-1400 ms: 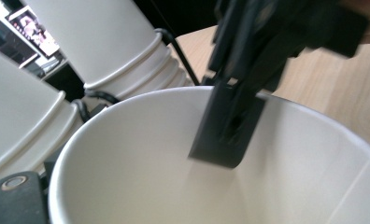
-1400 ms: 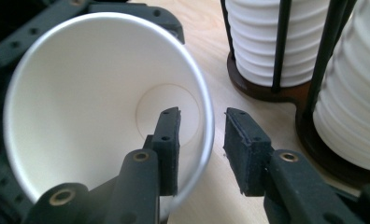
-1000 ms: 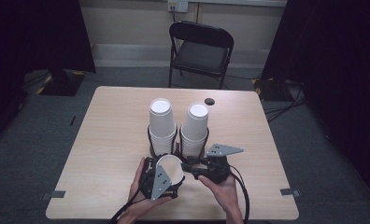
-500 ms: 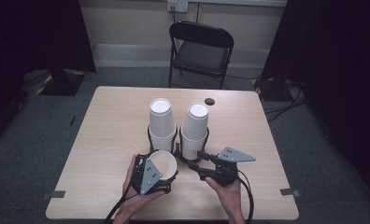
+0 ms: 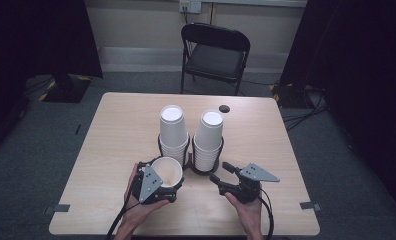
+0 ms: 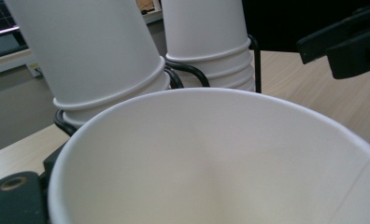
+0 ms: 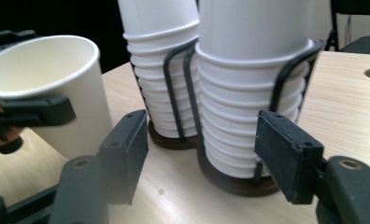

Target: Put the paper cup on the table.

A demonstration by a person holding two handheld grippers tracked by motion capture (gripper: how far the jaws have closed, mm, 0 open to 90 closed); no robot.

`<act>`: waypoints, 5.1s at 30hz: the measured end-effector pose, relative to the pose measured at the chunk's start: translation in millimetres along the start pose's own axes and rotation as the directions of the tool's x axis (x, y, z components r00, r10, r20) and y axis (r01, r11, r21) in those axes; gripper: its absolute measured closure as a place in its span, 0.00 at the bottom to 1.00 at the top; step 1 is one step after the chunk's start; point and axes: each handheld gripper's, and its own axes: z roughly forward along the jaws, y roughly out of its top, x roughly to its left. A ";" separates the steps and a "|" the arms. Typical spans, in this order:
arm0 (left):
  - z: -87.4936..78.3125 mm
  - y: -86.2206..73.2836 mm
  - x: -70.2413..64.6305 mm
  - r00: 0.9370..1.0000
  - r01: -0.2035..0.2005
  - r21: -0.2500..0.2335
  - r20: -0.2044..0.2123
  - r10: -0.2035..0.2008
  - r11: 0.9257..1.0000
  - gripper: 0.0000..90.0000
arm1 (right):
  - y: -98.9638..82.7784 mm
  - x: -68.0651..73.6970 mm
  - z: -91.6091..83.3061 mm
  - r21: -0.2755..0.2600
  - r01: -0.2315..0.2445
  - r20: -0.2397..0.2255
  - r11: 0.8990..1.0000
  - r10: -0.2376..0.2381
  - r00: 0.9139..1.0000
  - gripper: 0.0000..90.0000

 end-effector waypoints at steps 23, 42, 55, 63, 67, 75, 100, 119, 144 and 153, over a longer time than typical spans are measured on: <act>-10.5 -0.4 52.6 0.986 0.127 -0.029 -0.109 -0.130 0.991 0.10 | -32.8 -19.7 -18.2 -0.065 0.000 0.143 0.998 0.010 0.990 0.26; -7.9 -4.7 91.4 0.954 0.197 -0.046 -0.221 -0.203 0.979 0.10 | -55.7 -25.1 -17.0 -0.068 0.014 0.236 0.998 0.002 0.972 0.23; 7.9 -12.7 119.6 0.934 0.244 -0.059 -0.256 -0.251 0.968 0.09 | -56.1 -24.1 -17.8 -0.065 0.009 0.230 0.998 0.006 0.973 0.22; 26.4 -27.5 133.1 0.930 0.280 -0.041 -0.237 -0.281 0.959 0.09 | -55.9 -24.0 -16.9 -0.057 0.017 0.225 0.998 -0.004 0.974 0.22; 35.6 -32.3 139.1 0.930 0.288 -0.020 -0.234 -0.285 0.957 0.09 | -55.9 -24.7 -17.1 -0.060 0.010 0.218 0.998 0.003 0.976 0.22; 49.3 -42.6 141.1 0.930 0.304 0.014 -0.222 -0.294 0.953 0.09 | -55.9 -24.9 -17.3 -0.060 0.014 0.202 0.998 -0.001 0.979 0.25; 50.0 -63.4 135.0 0.930 0.335 0.243 -0.243 -0.277 0.910 0.15 | -54.8 -24.6 -14.5 -0.025 0.018 0.193 1.000 -0.012 0.981 0.26; 38.0 -75.8 123.0 0.916 0.363 0.301 -0.286 -0.280 0.882 0.17 | -54.8 -24.5 -14.6 -0.024 0.014 0.192 1.000 -0.010 0.981 0.26; -20.0 -82.4 93.1 0.892 0.398 0.156 -0.296 -0.341 0.904 0.17 | -55.3 -25.9 -15.9 -0.034 -0.002 0.179 0.999 0.009 0.984 0.25; -38.1 -77.7 47.2 0.922 0.329 0.104 -0.249 -0.295 0.939 0.17 | -54.9 -24.1 -14.4 -0.020 0.008 0.199 1.000 -0.004 0.980 0.24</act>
